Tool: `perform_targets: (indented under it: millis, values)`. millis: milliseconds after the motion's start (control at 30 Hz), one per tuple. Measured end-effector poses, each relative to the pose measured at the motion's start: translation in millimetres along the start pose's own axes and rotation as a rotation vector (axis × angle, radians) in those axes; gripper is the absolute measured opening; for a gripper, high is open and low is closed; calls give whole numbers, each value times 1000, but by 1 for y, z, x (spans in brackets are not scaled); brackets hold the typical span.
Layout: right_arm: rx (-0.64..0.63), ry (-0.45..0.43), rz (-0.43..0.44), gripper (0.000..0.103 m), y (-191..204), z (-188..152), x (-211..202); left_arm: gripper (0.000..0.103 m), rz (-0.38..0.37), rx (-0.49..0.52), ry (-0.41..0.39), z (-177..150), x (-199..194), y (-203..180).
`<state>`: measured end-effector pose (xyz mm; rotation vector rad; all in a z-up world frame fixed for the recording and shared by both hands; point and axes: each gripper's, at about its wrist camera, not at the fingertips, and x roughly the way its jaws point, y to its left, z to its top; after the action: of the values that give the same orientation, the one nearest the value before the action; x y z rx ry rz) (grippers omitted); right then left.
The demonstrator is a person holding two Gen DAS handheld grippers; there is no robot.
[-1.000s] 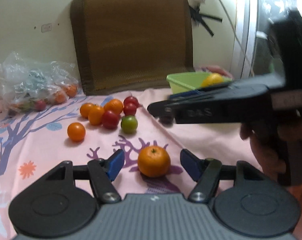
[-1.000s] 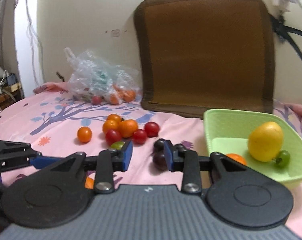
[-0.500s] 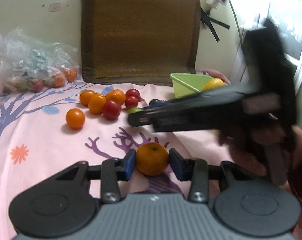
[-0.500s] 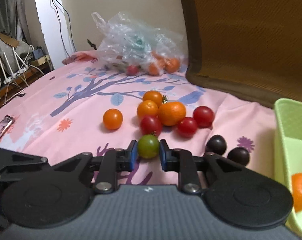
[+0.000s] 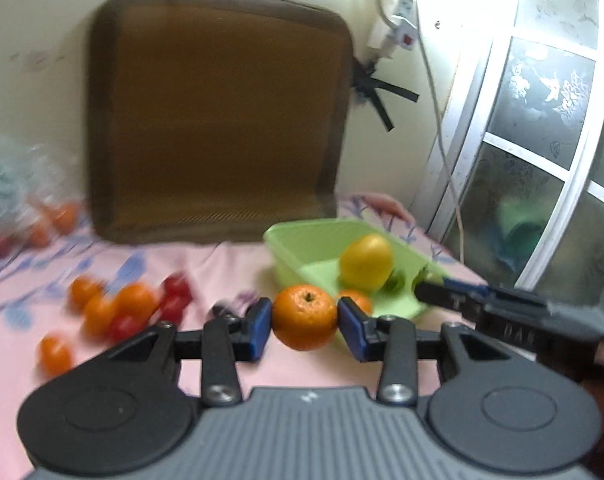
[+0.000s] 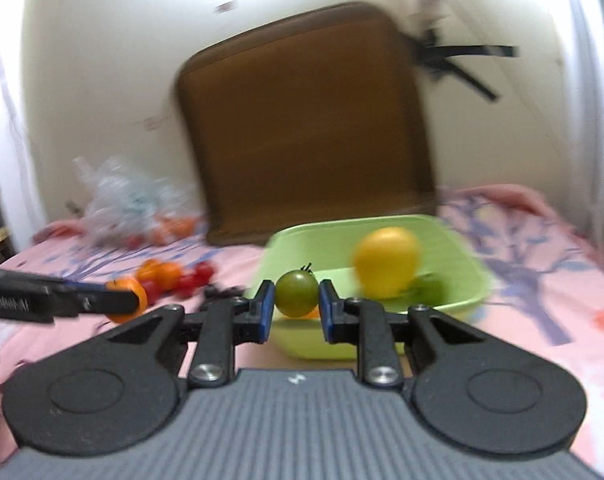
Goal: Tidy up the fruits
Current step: 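Carry both fruits over the basket and open both grippers to drop them, then grasp an orange cherry tomato with the left gripper while the right grasps a dark plum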
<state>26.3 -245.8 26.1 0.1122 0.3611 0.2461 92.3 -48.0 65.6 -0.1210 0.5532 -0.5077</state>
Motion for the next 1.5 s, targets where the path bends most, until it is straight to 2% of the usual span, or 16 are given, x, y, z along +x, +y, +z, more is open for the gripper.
perform_targets:
  millis: [133, 400, 467, 500, 533, 633, 800, 867, 967, 1067, 1200, 1300, 1333, 1400, 1500]
  values:
    - [6, -30, -61, 26, -17, 1, 6, 37, -24, 23, 19, 17, 35, -21]
    - [19, -53, -84, 30, -29, -8, 12, 38, 25, 96, 83, 24, 88, -43]
    - [17, -53, -82, 38, -29, -9, 13, 40, 42, 96, 99, 21, 95, -43]
    - [17, -60, -87, 49, -29, -9, 13, 43, 45, 94, 103, 20, 97, -42]
    - [16, -68, -90, 50, -30, -9, 13, 43, 48, 91, 104, 20, 97, -41]
    - [27, -87, -94, 50, -34, -9, 10, 43, 49, 76, 78, 25, 85, -36]
    - [59, -117, -117, 50, -40, -10, 6, 43, 95, 11, -48, 43, 29, 0]
    - [78, -143, -125, 50, -42, -9, 2, 43, 136, -32, -96, 44, 0, 21]
    - [108, -180, -127, 49, -44, -7, -4, 44, 242, -80, -134, 37, -39, 56]
    - [127, -190, -108, 46, -40, -3, -8, 44, 342, -115, -141, 21, -70, 87]
    - [103, -189, -21, 46, -11, 5, -16, 44, 414, -163, -116, -3, -91, 118]
    - [67, -142, 85, 46, 22, 7, -11, 46, 411, -195, -75, -20, -90, 133]
    - [57, -104, 126, 46, 34, 5, -4, 52, 404, -199, -61, -25, -86, 134]
    - [28, -22, 172, 43, 55, 0, 14, 54, 390, -197, -37, -31, -78, 136]
    - [-37, 86, 145, 39, 84, -11, 44, 54, 368, -164, -2, -35, -61, 131]
